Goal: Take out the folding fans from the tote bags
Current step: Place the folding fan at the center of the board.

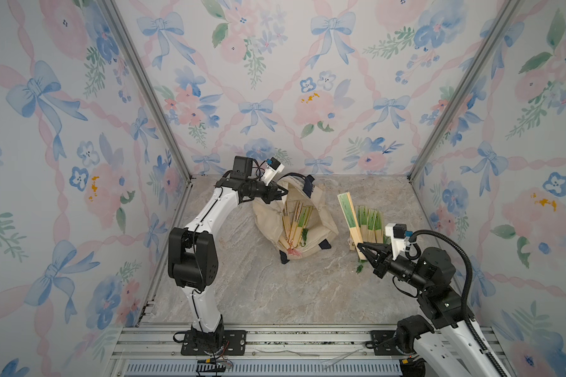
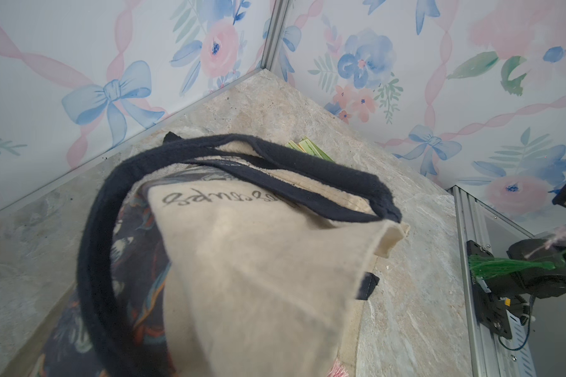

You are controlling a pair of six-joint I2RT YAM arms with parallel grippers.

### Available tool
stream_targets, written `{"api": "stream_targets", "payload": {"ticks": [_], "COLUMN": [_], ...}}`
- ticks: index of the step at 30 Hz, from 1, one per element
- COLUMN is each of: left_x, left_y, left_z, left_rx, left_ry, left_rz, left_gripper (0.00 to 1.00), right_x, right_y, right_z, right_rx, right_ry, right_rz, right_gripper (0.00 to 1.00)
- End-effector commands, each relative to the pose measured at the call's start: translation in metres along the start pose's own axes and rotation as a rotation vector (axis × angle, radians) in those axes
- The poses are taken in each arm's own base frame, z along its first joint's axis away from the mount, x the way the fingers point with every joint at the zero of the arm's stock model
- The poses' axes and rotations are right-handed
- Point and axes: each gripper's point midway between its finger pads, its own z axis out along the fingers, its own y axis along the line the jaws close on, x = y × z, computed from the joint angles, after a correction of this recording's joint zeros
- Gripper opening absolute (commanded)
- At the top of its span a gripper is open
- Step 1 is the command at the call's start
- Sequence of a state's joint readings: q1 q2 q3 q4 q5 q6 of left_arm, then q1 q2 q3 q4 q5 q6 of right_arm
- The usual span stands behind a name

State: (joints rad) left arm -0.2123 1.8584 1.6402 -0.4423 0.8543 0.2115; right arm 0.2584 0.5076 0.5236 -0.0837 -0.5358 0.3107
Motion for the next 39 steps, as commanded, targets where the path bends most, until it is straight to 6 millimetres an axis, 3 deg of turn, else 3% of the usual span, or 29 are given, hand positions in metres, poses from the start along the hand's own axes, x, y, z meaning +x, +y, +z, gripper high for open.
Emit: {"api": "stream_targets", "payload": {"ticks": [1,5,11,14,20,23,24,26,29,34,39], "left_x": [-0.007,-0.007,-0.014,-0.017,-0.018,-0.016,-0.016,-0.015,-0.015,-0.014,-0.014], "left_y": [-0.003,-0.008,-0.016,-0.021,-0.032,-0.033,-0.034,-0.036,-0.037,-0.037,-0.036], "left_z": [-0.005,-0.007,-0.01,-0.009,-0.005,-0.004,-0.003,-0.002,-0.001,0.0,0.002], "left_rx": [0.019,0.02,0.031,0.039,0.068,0.069,0.071,0.074,0.076,0.075,0.073], "left_ry": [-0.032,-0.033,-0.045,-0.048,-0.048,-0.043,-0.041,-0.039,-0.037,-0.035,-0.032], "left_rz": [0.01,0.011,0.024,0.033,0.044,0.041,0.04,0.042,0.044,0.043,0.042], "left_gripper": [0.0,0.0,0.0,0.0,0.0,0.0,0.0,0.0,0.0,0.0,0.0], "right_x": [-0.038,-0.027,0.029,0.057,0.088,0.099,0.102,0.103,0.094,0.071,0.029], "right_y": [-0.022,-0.086,-0.166,-0.188,-0.23,-0.239,-0.241,-0.244,-0.244,-0.233,-0.182], "right_z": [-0.001,0.015,0.052,0.071,0.082,0.085,0.085,0.083,0.078,0.064,0.064], "right_rx": [0.131,0.355,0.541,0.537,0.6,0.62,0.629,0.655,0.676,0.693,0.482], "right_ry": [-0.096,0.006,0.245,0.352,0.449,0.5,0.512,0.524,0.519,0.482,0.329], "right_rz": [-0.001,0.08,0.173,0.175,0.27,0.311,0.32,0.359,0.377,0.321,0.215], "right_gripper": [0.0,0.0,0.0,0.0,0.0,0.01,0.05,0.34,0.51,0.59,0.62]}}
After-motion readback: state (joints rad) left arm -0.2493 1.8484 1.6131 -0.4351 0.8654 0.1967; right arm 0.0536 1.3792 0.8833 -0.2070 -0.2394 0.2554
